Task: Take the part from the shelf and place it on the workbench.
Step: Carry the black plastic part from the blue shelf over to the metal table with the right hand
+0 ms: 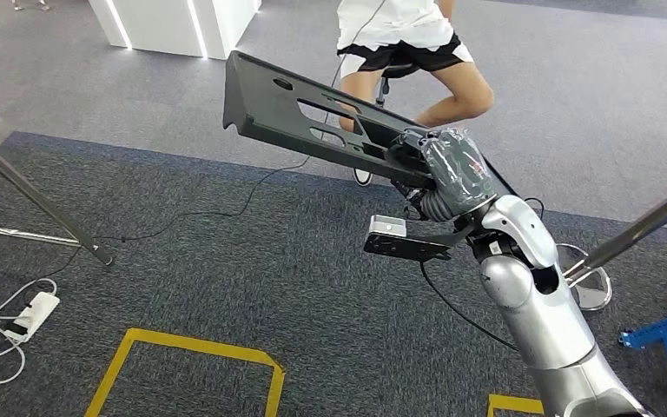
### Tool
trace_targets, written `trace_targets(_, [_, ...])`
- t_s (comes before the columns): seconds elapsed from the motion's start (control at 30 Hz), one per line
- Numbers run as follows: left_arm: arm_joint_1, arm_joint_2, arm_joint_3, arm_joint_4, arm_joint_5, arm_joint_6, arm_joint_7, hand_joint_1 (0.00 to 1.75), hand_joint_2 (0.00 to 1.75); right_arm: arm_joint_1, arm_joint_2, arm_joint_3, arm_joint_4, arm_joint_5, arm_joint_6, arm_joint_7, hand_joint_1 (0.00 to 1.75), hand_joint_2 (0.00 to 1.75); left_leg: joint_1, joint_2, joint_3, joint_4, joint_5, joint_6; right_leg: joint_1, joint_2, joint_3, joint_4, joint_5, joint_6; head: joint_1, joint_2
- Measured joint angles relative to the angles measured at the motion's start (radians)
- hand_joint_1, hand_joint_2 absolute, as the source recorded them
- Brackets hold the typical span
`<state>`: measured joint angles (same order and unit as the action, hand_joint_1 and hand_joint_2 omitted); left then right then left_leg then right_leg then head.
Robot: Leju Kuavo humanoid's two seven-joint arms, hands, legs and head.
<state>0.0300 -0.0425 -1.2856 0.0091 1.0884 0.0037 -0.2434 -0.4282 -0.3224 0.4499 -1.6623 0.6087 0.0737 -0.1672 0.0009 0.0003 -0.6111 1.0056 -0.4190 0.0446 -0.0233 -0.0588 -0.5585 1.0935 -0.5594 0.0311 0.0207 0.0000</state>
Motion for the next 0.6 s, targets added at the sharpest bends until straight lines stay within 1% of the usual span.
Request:
trace_targets(0.03, [-0.002, 0.0, 0.0, 0.0, 0.0, 0.0, 0.0, 0.0, 1.75, -0.002, -0.001, 0.0, 0.001, -0.001, 0.0, 0.0, 1.75, 1.75, -0.001, -0.01, 0.0, 0.0, 0.0, 0.004, 0.001, 0.029, -0.034, 0.069, -0.031, -0.001, 0.0, 0.0])
trace_targets(0.07, [-0.003, 0.0, 0.0, 0.0, 0.001, -0.001, 0.001, 0.0, 1.75, -0.002, -0.002, 0.0, 0.002, -0.002, 0.001, 0.0, 1.75, 1.75, -0.002, -0.021, 0.0, 0.001, 0.0, 0.007, 0.001, 0.045, -0.074, 0.141, -0.057, -0.002, 0.0, 0.0])
trace_targets(0.1, [-0.004, 0.0, 0.0, 0.0, 0.001, -0.001, 0.001, 0.0, 1.75, -0.002, -0.003, 0.0, 0.003, -0.002, 0.001, 0.0, 1.75, 1.75, -0.004, -0.034, 0.001, 0.002, -0.001, 0.008, 0.002, 0.052, -0.107, 0.195, -0.068, -0.003, 0.0, 0.0])
trace_targets(0.13, [-0.004, 0.0, 0.001, 0.0, 0.001, -0.001, 0.001, 0.0, 1.75, -0.002, -0.003, 0.0, 0.004, -0.002, 0.001, 0.0, 1.75, 1.75, -0.006, -0.048, 0.001, 0.005, -0.002, 0.009, 0.003, 0.055, -0.125, 0.214, -0.058, -0.005, 0.0, 0.0])
trace_targets(0.17, [-0.005, 0.0, 0.001, 0.0, 0.001, -0.001, 0.001, 0.0, 1.75, -0.002, -0.003, 0.0, 0.005, -0.002, 0.001, 0.0, 1.75, 1.75, -0.007, -0.063, 0.001, 0.008, -0.003, 0.009, 0.004, 0.058, -0.124, 0.193, -0.029, -0.009, 0.0, 0.0])
trace_targets(0.2, [-0.005, 0.0, 0.001, 0.0, 0.001, -0.001, 0.001, 0.0, 1.75, -0.003, -0.003, 0.0, 0.006, -0.002, 0.001, 0.0, 1.75, 1.75, -0.008, -0.077, 0.002, 0.012, -0.005, 0.009, 0.004, 0.066, -0.105, 0.135, 0.015, -0.013, 0.0, 0.0])
trace_targets(0.23, [-0.006, 0.0, 0.001, 0.0, 0.001, -0.001, 0.001, 0.0, 1.75, -0.004, -0.003, 0.0, 0.006, -0.002, 0.001, 0.0, 1.75, 1.75, -0.007, -0.091, 0.001, 0.015, -0.007, 0.007, 0.005, 0.087, -0.078, 0.067, 0.052, -0.019, 0.0, 0.0])
trace_targets(0.27, [-0.007, -0.001, 0.001, 0.0, 0.001, -0.001, 0.001, 0.0, 1.75, -0.005, -0.003, 0.0, 0.006, -0.002, 0.001, 0.0, 1.75, 1.75, -0.007, -0.104, -0.001, 0.02, -0.008, 0.005, 0.004, 0.109, -0.055, 0.005, 0.077, -0.023, 0.0, 0.0])
trace_targets(0.3, [-0.009, -0.001, 0.001, 0.0, 0.001, -0.002, 0.001, 0.0, 1.75, -0.006, -0.004, 0.0, 0.007, -0.002, 0.001, 0.0, 1.75, 1.75, -0.006, -0.116, -0.005, 0.022, -0.008, 0.002, 0.005, 0.127, -0.039, -0.036, 0.09, -0.025, 0.0, 0.0])
trace_targets(0.33, [-0.009, -0.001, 0.001, 0.0, 0.001, -0.002, 0.001, 0.0, 1.75, -0.008, -0.004, -0.001, 0.007, -0.002, 0.002, 0.0, 1.75, 1.75, -0.004, -0.127, -0.01, 0.022, -0.007, -0.003, 0.006, 0.137, -0.033, -0.052, 0.088, -0.026, 0.0, 0.0])
trace_targets(0.37, [-0.008, -0.001, 0.002, 0.0, 0.001, -0.002, 0.001, 0.0, 1.75, -0.01, -0.005, -0.001, 0.007, -0.003, 0.002, 0.0, 1.75, 1.75, -0.002, -0.14, -0.015, 0.021, -0.005, -0.009, 0.008, 0.131, -0.031, -0.059, 0.088, -0.027, 0.0, 0.0])
trace_targets(0.4, [-0.007, 0.0, 0.003, 0.0, 0.001, -0.002, 0.001, 0.0, 1.75, -0.012, -0.005, -0.001, 0.007, -0.003, 0.003, 0.0, 1.75, 1.75, -0.001, -0.149, -0.018, 0.019, -0.004, -0.015, 0.005, 0.118, -0.027, -0.063, 0.089, -0.03, 0.001, 0.0])
trace_targets(0.43, [-0.006, 0.0, 0.004, 0.0, 0.001, -0.002, 0.001, 0.0, 1.75, -0.015, -0.005, -0.001, 0.007, -0.003, 0.004, 0.0, 1.75, 1.75, -0.003, -0.14, -0.021, 0.024, -0.007, -0.021, 0.003, 0.106, -0.021, -0.07, 0.091, -0.034, 0.0, 0.0])
trace_targets(0.47, [-0.005, 0.0, 0.005, 0.0, 0.001, -0.002, 0.001, 0.0, 1.75, -0.018, -0.004, -0.001, 0.007, -0.004, 0.005, 0.0, 1.75, 1.75, -0.006, -0.117, -0.03, 0.043, -0.019, -0.026, 0.0, 0.092, -0.013, -0.079, 0.093, -0.039, -0.001, 0.0])
trace_targets(0.5, [-0.006, 0.001, 0.006, 0.0, 0.001, -0.002, 0.001, 0.0, 1.75, -0.02, -0.004, -0.002, 0.007, -0.005, 0.005, -0.001, 1.75, 1.75, -0.007, -0.083, -0.048, 0.083, -0.041, -0.03, -0.002, 0.079, -0.007, -0.086, 0.093, -0.043, -0.002, 0.0])
trace_targets(0.53, [-0.007, 0.001, 0.006, 0.0, 0.001, -0.002, 0.001, 0.0, 1.75, -0.022, -0.004, -0.002, 0.007, -0.005, 0.006, -0.001, 1.75, 1.75, -0.006, -0.047, -0.075, 0.141, -0.07, -0.034, 0.0, 0.065, -0.002, -0.089, 0.091, -0.045, -0.003, 0.0])
trace_targets(0.57, [-0.007, 0.001, 0.007, 0.0, 0.001, -0.003, 0.001, 0.0, 1.75, -0.023, -0.004, -0.002, 0.007, -0.006, 0.006, -0.001, 1.75, 1.75, -0.003, -0.025, -0.109, 0.208, -0.098, -0.038, 0.002, 0.051, 0.001, -0.09, 0.087, -0.047, -0.003, 0.0])
trace_targets(0.6, [-0.007, 0.001, 0.007, 0.0, 0.002, -0.003, 0.001, 0.0, 1.75, -0.023, -0.004, -0.002, 0.007, -0.006, 0.007, -0.001, 1.75, 1.75, 0.0, -0.014, -0.14, 0.266, -0.117, -0.041, 0.004, 0.037, 0.005, -0.09, 0.082, -0.046, -0.003, 0.0])
